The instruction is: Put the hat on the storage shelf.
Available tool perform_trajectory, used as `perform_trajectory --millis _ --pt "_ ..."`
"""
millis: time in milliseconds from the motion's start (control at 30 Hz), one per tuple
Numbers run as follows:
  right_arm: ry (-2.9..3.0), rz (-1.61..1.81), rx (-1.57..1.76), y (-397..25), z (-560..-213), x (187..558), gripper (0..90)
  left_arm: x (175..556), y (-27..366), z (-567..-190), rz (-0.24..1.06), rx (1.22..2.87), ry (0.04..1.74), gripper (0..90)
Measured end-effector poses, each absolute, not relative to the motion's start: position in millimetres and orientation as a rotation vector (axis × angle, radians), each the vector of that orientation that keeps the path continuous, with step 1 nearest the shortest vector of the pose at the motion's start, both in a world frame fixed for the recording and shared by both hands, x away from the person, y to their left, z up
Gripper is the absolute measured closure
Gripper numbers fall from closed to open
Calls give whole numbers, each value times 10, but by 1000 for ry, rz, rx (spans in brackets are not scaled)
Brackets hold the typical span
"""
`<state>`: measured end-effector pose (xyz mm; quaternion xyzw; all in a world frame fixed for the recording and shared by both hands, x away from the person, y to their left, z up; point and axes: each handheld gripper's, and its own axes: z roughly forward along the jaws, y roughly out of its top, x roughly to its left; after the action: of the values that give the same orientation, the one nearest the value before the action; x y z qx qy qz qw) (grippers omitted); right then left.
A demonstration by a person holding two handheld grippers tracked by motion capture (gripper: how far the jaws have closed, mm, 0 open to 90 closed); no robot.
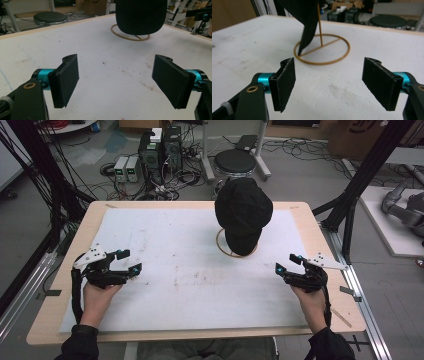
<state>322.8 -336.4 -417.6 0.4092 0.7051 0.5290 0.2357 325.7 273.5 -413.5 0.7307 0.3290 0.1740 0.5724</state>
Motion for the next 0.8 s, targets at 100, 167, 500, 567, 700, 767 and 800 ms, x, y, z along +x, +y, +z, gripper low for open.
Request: perform_trajectory --millis 100,167,500,567,700,767,800 --pt "1927 1441 1152 -3402 -4200 3261 261 3258 2720 -4144 400 1726 769 215" --pt "1925 1437 1153 -3415 -4214 3277 259 3242 2704 -4150 407 1719 773 215" --pt "1951 1404 1164 -3420 -4263 3340 257 3206 2672 -4175 417 1749 781 215" --pt "1964 1391 1159 -3398 -4274 3355 257 3203 2675 -4182 413 1748 789 215" --pt "1965 1388 1156 -3399 -4272 3359 257 3200 2680 -4184 410 1750 786 215" --pt "1968 1383 1158 -3401 -4276 3363 256 3202 2682 -4186 409 1751 787 215" --pt "1969 1385 1159 -3402 -4280 3365 255 3205 2685 -4186 411 1752 786 215"
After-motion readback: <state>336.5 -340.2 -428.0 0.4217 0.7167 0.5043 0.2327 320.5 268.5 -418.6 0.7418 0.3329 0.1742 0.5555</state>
